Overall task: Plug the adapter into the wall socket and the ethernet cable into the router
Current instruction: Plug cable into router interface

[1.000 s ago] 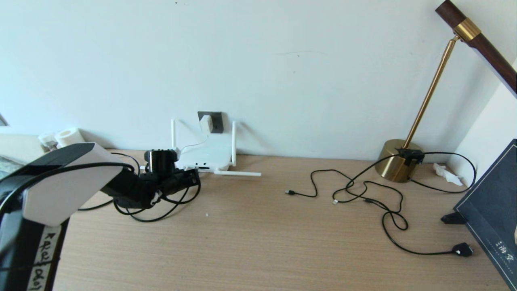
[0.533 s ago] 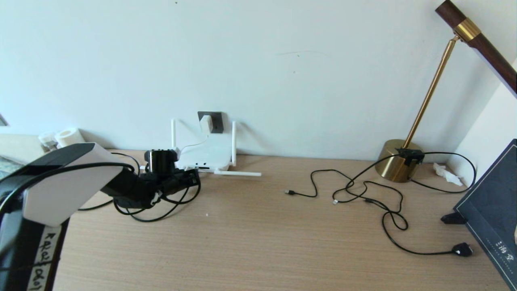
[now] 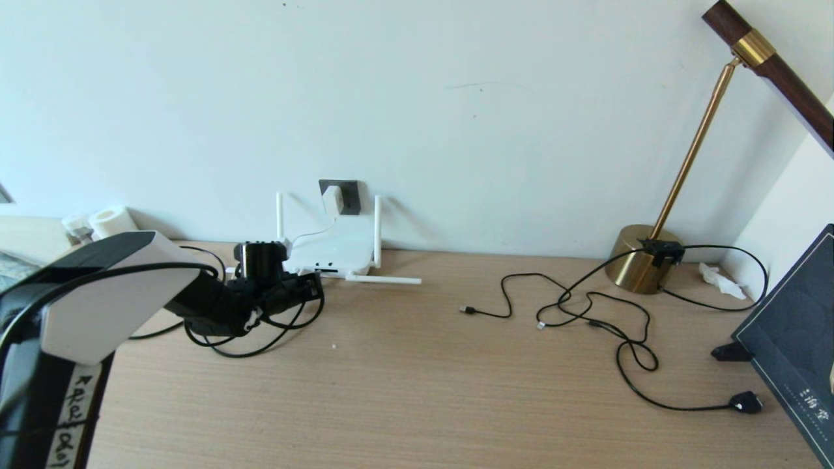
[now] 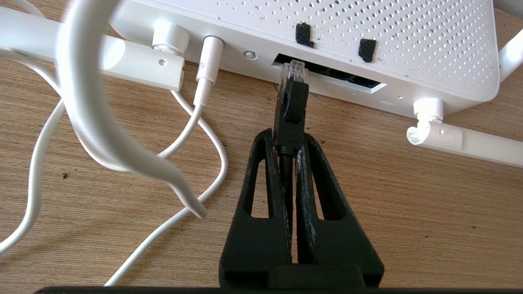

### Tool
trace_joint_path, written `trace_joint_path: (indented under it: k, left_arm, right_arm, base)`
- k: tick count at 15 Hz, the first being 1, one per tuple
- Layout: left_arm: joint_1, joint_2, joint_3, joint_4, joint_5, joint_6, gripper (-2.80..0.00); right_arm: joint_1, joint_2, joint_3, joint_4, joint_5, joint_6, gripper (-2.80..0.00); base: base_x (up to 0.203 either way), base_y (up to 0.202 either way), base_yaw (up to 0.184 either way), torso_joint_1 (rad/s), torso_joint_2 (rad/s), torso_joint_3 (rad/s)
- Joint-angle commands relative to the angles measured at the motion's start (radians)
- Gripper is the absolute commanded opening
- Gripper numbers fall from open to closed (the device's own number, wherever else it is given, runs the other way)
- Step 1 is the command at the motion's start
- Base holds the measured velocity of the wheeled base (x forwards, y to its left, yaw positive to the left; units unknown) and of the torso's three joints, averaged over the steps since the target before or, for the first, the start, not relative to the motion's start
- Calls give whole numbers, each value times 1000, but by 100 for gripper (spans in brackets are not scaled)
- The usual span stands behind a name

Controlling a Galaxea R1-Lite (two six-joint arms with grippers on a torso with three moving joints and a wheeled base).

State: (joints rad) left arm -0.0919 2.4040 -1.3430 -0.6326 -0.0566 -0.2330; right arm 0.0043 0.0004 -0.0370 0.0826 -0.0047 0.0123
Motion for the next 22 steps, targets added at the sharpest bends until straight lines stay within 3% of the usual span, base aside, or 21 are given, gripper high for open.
trace_joint_path:
  k: [1,22]
  left_arm:
    - [0,3,-2,-4,0,-2,-280]
    - [-2,4,-27,-1,0,-2,-280]
  right_arm:
    - [0,0,0,0,0,0,0]
    - [0,0,0,0,0,0,0]
  base:
    - [0,0,0,0,0,0]
    - [0,0,0,0,0,0]
